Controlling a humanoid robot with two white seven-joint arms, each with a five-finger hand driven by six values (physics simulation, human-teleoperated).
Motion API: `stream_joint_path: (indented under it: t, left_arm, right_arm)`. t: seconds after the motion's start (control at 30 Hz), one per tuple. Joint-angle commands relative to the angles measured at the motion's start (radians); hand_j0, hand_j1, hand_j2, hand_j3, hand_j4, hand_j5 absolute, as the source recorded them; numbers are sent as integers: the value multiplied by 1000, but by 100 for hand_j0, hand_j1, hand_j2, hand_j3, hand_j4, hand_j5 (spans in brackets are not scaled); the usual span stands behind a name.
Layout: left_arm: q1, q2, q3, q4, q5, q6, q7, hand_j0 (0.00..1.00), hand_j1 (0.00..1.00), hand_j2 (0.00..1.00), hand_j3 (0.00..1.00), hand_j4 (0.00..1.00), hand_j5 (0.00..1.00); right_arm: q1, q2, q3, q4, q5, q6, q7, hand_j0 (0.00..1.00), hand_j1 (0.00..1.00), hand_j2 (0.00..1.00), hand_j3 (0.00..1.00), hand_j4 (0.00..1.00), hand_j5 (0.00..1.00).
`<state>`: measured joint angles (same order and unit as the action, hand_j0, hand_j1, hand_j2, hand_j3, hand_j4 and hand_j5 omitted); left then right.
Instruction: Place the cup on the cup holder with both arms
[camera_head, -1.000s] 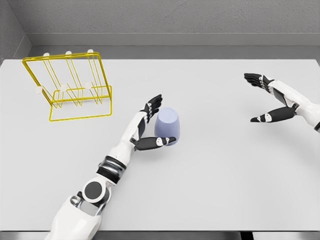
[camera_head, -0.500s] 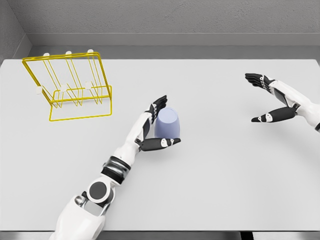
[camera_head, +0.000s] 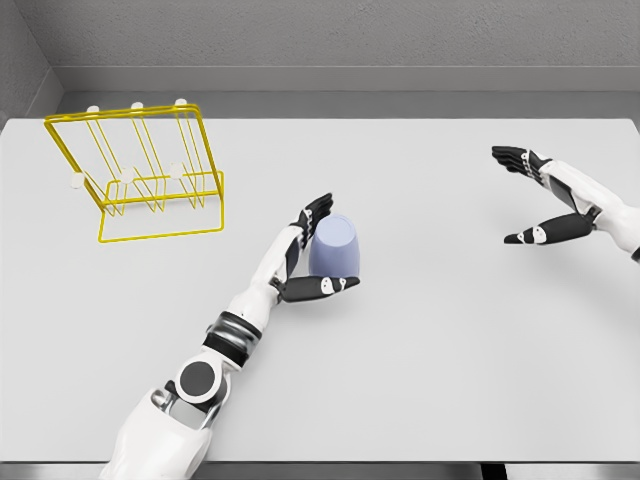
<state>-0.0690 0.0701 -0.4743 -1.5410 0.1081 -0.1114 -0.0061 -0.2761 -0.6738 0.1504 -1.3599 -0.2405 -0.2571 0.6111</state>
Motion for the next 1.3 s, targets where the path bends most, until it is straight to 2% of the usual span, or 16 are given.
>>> stream_joint_path:
  t: [0.0, 0.73, 0.87, 1.0, 1.07, 1.27]
  left_arm:
    - [-2, -4, 0, 12, 1, -1, 0, 100, 100, 100, 100, 100, 100]
    - [-12, -20, -3, 41, 1, -1, 0, 99, 99, 99, 99, 99, 99]
    - [-12, -20, -3, 42, -5, -1, 0, 80, 80, 80, 80, 80, 80]
    - [-12, -20, -3, 42, -5, -1, 0, 67, 67, 67, 67, 67, 67]
    - [-12, -20, -3, 42, -5, -1, 0, 64, 64, 64, 64, 64, 64]
    - [-11, -18, -3, 41, -5, -2, 0, 64, 64, 64, 64, 64, 64]
  right_arm:
    - [0, -1, 0, 1, -6, 1, 0, 100, 100, 100, 100, 100, 100]
    - [2, 2, 0, 1, -5, 1, 0, 100, 100, 100, 100, 100, 100]
    - [2, 0, 0, 1, -5, 1, 0, 100, 100, 100, 100, 100, 100]
    - [2, 2, 0, 1, -5, 1, 0, 100, 100, 100, 100, 100, 100]
    - [2, 3, 0, -1, -5, 1, 0, 100, 100, 100, 100, 100, 100]
    - [2, 2, 0, -1, -5, -1, 0, 100, 100, 100, 100, 100, 100]
